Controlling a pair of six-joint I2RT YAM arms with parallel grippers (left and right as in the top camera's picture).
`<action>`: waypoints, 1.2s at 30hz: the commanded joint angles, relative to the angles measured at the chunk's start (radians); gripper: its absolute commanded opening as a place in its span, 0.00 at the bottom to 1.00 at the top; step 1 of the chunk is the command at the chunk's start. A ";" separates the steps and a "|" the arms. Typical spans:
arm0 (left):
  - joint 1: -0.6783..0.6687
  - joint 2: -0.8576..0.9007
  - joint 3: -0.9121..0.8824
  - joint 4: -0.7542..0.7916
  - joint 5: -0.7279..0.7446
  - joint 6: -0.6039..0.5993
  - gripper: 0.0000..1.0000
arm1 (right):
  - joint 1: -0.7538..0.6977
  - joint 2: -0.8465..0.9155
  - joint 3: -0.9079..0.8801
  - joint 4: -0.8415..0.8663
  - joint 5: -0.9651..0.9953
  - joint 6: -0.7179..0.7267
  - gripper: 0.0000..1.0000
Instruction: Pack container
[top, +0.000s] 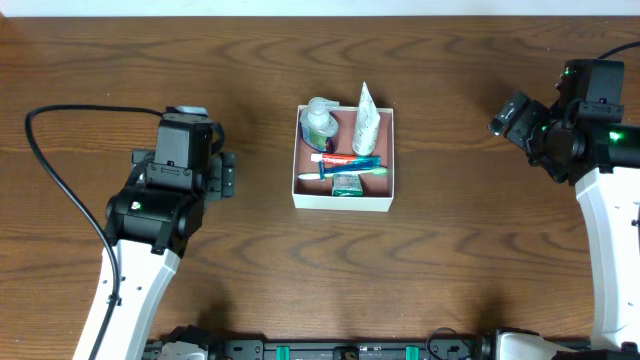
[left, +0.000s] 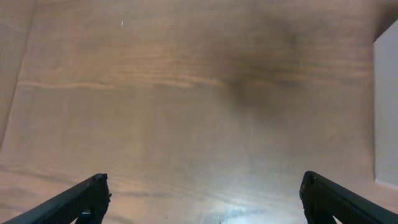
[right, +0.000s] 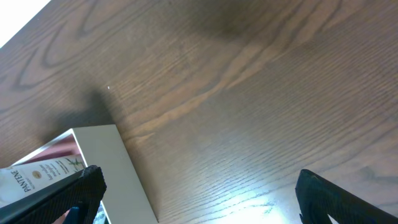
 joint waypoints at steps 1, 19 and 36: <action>0.004 -0.003 0.005 -0.040 -0.023 -0.026 0.98 | -0.006 0.003 0.011 -0.001 -0.003 0.011 0.99; 0.173 -0.254 -0.043 0.050 0.198 0.024 0.98 | -0.006 0.003 0.011 -0.002 -0.003 0.011 0.99; 0.275 -0.778 -0.424 0.058 0.315 0.110 0.98 | -0.006 0.003 0.011 -0.001 -0.003 0.011 0.99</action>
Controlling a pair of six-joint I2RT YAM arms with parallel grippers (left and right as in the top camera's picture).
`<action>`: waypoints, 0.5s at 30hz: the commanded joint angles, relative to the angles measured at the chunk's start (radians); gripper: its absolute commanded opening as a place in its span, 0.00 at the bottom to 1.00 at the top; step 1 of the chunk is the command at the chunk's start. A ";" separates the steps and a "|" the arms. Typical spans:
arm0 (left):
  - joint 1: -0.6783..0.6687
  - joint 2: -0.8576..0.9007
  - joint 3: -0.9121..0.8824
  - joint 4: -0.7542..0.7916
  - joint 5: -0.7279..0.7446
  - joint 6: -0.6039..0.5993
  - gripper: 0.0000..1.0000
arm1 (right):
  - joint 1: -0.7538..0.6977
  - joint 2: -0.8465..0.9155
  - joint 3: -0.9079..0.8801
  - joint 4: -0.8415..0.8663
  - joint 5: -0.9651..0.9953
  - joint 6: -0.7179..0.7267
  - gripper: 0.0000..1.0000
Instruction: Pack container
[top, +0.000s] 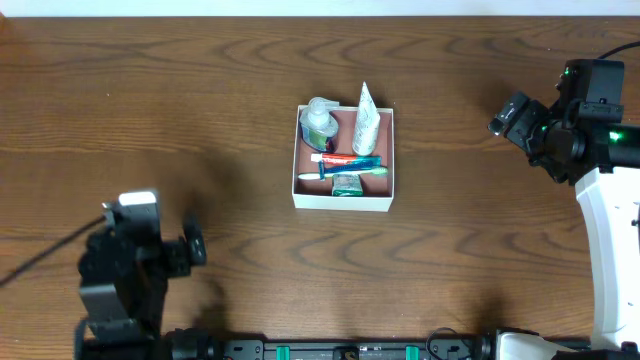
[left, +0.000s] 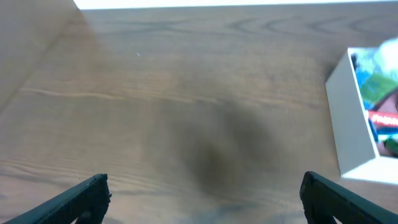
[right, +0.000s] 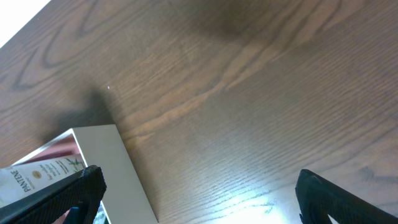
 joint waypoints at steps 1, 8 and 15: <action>0.004 -0.098 -0.116 0.023 0.023 -0.017 0.98 | -0.006 0.003 0.011 -0.002 -0.003 0.011 0.99; 0.002 -0.246 -0.352 0.172 0.070 -0.017 0.98 | -0.006 0.003 0.011 -0.002 -0.003 0.011 0.99; 0.002 -0.323 -0.491 0.217 0.074 -0.039 0.98 | -0.006 0.003 0.011 -0.002 -0.003 0.012 0.99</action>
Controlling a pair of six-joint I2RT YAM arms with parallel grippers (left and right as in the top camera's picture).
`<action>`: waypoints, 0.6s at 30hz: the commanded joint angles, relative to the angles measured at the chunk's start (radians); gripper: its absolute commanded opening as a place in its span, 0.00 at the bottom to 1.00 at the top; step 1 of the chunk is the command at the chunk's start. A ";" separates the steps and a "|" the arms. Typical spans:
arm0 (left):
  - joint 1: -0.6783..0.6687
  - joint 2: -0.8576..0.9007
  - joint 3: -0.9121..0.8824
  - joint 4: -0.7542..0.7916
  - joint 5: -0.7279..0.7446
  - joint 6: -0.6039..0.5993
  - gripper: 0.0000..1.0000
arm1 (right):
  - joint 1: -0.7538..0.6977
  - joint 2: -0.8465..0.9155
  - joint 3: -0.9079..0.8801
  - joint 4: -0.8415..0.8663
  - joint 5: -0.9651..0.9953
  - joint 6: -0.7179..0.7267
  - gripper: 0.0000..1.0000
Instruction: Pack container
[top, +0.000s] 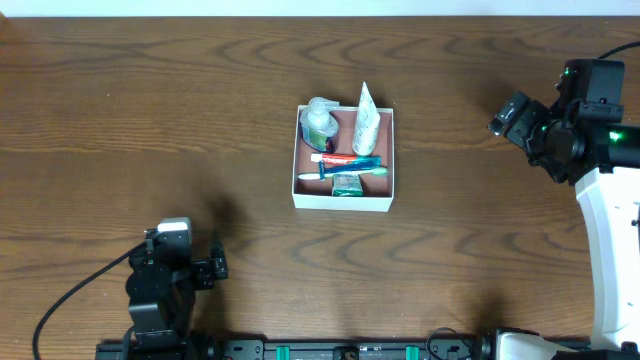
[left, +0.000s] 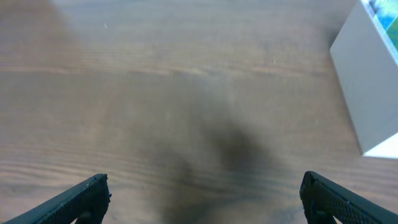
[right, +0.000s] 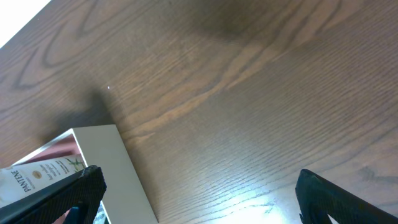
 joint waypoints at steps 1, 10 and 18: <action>0.002 -0.038 -0.040 0.011 0.017 -0.024 0.98 | -0.006 0.003 0.011 -0.001 -0.003 0.011 0.99; 0.002 -0.101 -0.092 0.010 0.017 -0.024 0.98 | -0.006 0.003 0.011 -0.001 -0.003 0.011 0.99; -0.005 -0.139 -0.126 0.007 0.016 -0.024 0.98 | -0.006 0.003 0.011 -0.001 -0.003 0.011 0.99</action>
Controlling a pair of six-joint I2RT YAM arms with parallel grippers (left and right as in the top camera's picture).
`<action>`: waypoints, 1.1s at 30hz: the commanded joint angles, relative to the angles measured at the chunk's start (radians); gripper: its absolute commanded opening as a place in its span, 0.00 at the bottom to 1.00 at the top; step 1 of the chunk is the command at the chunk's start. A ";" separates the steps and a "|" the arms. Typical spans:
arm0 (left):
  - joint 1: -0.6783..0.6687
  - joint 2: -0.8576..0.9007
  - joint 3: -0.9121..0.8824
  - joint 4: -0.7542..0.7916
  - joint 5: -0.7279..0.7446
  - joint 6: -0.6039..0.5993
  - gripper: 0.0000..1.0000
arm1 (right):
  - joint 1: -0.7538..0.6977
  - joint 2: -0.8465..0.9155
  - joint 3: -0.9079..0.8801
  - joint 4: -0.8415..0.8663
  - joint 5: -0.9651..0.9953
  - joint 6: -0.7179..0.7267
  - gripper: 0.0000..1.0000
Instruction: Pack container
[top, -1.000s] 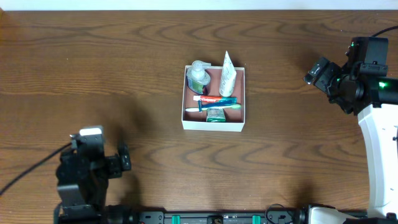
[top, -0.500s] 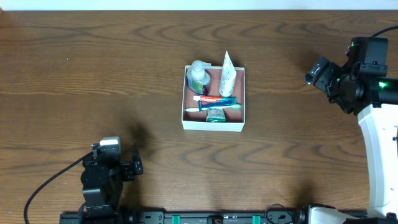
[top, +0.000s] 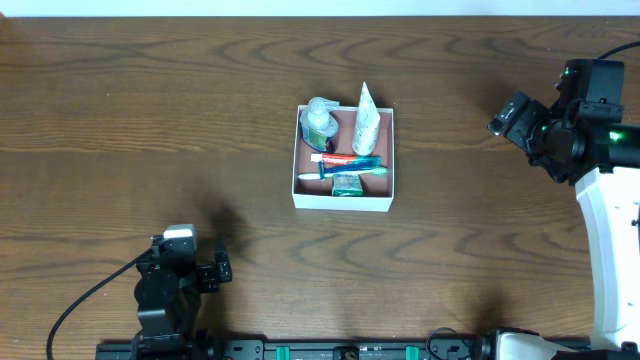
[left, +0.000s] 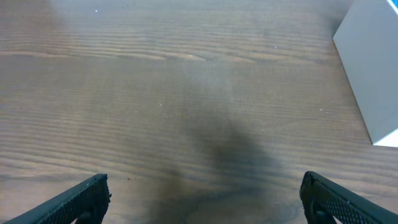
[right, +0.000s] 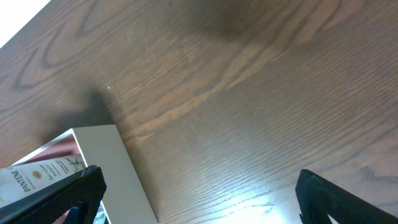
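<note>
A white open box (top: 298, 190) stands mid-table, holding a small clear bottle (top: 317, 121), a white Pantene tube (top: 363, 119), a toothbrush and toothpaste (top: 349, 163) and a green item (top: 346, 183). My left gripper (top: 216, 270) is drawn back near the front left edge, open and empty; its wrist view shows the box's wall (left: 373, 68) at the far right. My right gripper (top: 497, 120) is raised at the far right, open and empty. The right wrist view catches the box's corner (right: 106, 168) and the tube (right: 37, 174).
The dark wooden table (top: 150, 120) runs to a pale far edge (top: 300, 8). A black cable (top: 80, 305) trails from the left arm at the front left. The right arm's white link (top: 610, 260) stands along the right edge.
My left gripper has drawn slightly further back toward the front edge; the box's wall sits a bit further right in its view. The right arm and the box's contents are unchanged.
At first my left arm reached out left of the box, gripper open. It then stood pulled back toward the front left, then lower still, and now rests folded near the front edge. My right gripper stayed open at the far right throughout.
</note>
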 joint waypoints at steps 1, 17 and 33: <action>-0.011 -0.016 -0.020 0.003 0.006 -0.009 0.98 | -0.006 0.003 0.011 -0.002 -0.003 0.011 0.99; -0.036 -0.014 -0.022 -0.002 0.006 -0.008 0.98 | -0.006 0.003 0.011 -0.002 -0.003 0.011 0.99; -0.036 -0.014 -0.022 -0.002 0.006 -0.008 0.98 | -0.007 0.003 0.011 -0.001 -0.003 0.011 0.99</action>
